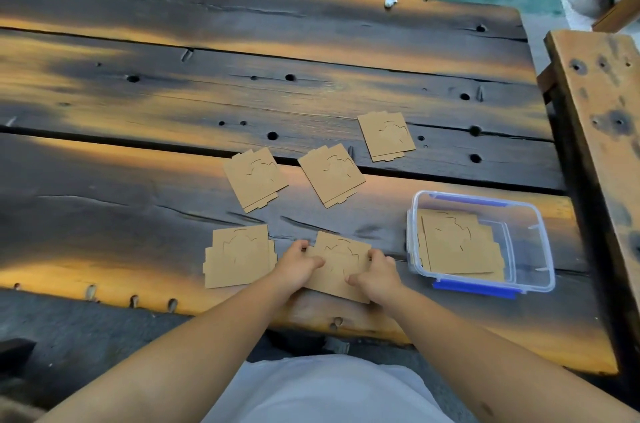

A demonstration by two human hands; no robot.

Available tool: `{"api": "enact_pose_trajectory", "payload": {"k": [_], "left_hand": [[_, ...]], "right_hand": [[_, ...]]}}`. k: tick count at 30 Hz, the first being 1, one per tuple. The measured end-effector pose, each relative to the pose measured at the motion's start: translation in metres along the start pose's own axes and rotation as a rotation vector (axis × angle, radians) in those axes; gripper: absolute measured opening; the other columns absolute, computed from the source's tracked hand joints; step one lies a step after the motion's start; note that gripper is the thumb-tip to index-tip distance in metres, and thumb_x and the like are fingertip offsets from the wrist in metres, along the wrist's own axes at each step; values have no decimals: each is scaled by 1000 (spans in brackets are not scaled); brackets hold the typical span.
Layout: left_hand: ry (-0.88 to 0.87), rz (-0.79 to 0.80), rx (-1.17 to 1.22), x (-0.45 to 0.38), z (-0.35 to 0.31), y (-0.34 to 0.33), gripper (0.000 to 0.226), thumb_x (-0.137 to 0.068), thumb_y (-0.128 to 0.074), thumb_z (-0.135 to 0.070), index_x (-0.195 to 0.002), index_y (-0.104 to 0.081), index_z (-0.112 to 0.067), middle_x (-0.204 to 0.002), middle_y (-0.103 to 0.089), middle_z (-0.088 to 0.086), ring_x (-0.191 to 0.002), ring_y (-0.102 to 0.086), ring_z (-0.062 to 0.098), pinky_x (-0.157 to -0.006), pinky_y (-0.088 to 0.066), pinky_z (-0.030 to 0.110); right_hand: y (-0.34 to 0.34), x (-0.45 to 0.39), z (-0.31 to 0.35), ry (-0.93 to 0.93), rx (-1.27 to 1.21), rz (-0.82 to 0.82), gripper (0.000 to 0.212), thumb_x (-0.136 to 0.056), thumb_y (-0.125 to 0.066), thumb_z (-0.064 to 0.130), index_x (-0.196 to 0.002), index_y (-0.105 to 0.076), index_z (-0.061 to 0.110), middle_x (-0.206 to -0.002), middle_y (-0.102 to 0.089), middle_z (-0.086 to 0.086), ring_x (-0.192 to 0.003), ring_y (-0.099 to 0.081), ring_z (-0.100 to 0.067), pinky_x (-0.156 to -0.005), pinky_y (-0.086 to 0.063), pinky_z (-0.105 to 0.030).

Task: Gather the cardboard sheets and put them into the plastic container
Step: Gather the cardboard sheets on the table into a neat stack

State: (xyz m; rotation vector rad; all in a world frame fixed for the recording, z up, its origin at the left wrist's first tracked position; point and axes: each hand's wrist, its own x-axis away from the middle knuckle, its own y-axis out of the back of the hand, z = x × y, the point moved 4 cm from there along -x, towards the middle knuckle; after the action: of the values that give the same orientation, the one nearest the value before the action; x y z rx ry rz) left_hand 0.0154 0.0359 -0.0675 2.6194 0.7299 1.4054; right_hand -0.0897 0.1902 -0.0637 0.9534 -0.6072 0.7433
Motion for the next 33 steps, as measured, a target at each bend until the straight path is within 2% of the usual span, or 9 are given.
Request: {"api": "enact_pose_trajectory", "payload": {"k": [4,7,10,13,20,23,28,31,33], "left_hand": [[-31,-6,-76,3,0,12,69,-87,-67,-26,-147,-36,-17,-143,-49,5,-127,-49,24,-93,-37,27],[-71,-14,-103,7,-2,24,55,-85,-65,-19,-137,-48,-17,-135,-58,5,-116,-57,23,-100,-45,32],[-88,-55,-126,9,-2,43,56,-85,-66,-16,-137,-47,-16,-133,-56,8,-111,-57,22,-98,-45,30],[-112,-103,-262,6,1,64,69,-83,-65,-19,-146,-37,-17,-144,-43,9,-126,-48,24,-99,-37,27],[-196,-144,-447,-2,5,119,74,-83,-65,-20,-148,-30,-23,-137,-37,8,-115,-48,23,-87,-33,24],[-193,-138,-504,-10,10,139,75,-82,-68,-23,-147,-29,-20,-134,-36,8,-118,-46,24,-90,-36,29],[-133,-132,-553,-26,20,170,55,-82,-71,-29,-127,-44,-13,-124,-39,11,-114,-46,30,-89,-40,30],[-96,-130,-629,-34,30,186,49,-85,-63,-25,-128,-43,-14,-126,-35,13,-115,-36,31,-85,-32,28],[-86,-102,-647,-39,35,192,50,-85,-61,-19,-130,-41,-14,-129,-32,13,-112,-40,32,-87,-37,29]], "right_hand": [[0,2,6,-5,1,-8,75,-78,-78,27,-140,-37,18,-138,-34,-8,-103,-51,-24,-82,-47,-32],[-5,2,14,2,-35,-4,68,-76,-81,23,-131,-42,17,-133,-40,-9,-95,-49,-21,-82,-48,-33],[-16,4,28,2,-62,25,60,-75,-81,20,-123,-45,14,-130,-45,-12,-100,-53,-26,-84,-51,-38],[-31,7,42,5,-64,54,52,-75,-81,19,-114,-47,13,-127,-49,-12,-105,-57,-30,-88,-54,-45],[-79,12,80,-32,-142,91,57,-77,-80,18,-121,-45,13,-126,-53,-12,-108,-57,-31,-89,-55,-47],[-99,12,94,-67,-169,95,51,-78,-78,20,-116,-45,15,-125,-53,-12,-107,-56,-31,-89,-54,-48],[-125,10,118,-106,-91,100,53,-80,-71,28,-125,-46,15,-128,-46,-12,-105,-56,-30,-89,-54,-45],[-138,9,130,-125,-95,80,51,-79,-68,25,-124,-45,15,-126,-49,-11,-104,-56,-29,-88,-54,-45],[-145,9,137,-148,-129,70,56,-78,-68,23,-127,-44,15,-125,-52,-11,-107,-57,-30,-90,-53,-47]]}}
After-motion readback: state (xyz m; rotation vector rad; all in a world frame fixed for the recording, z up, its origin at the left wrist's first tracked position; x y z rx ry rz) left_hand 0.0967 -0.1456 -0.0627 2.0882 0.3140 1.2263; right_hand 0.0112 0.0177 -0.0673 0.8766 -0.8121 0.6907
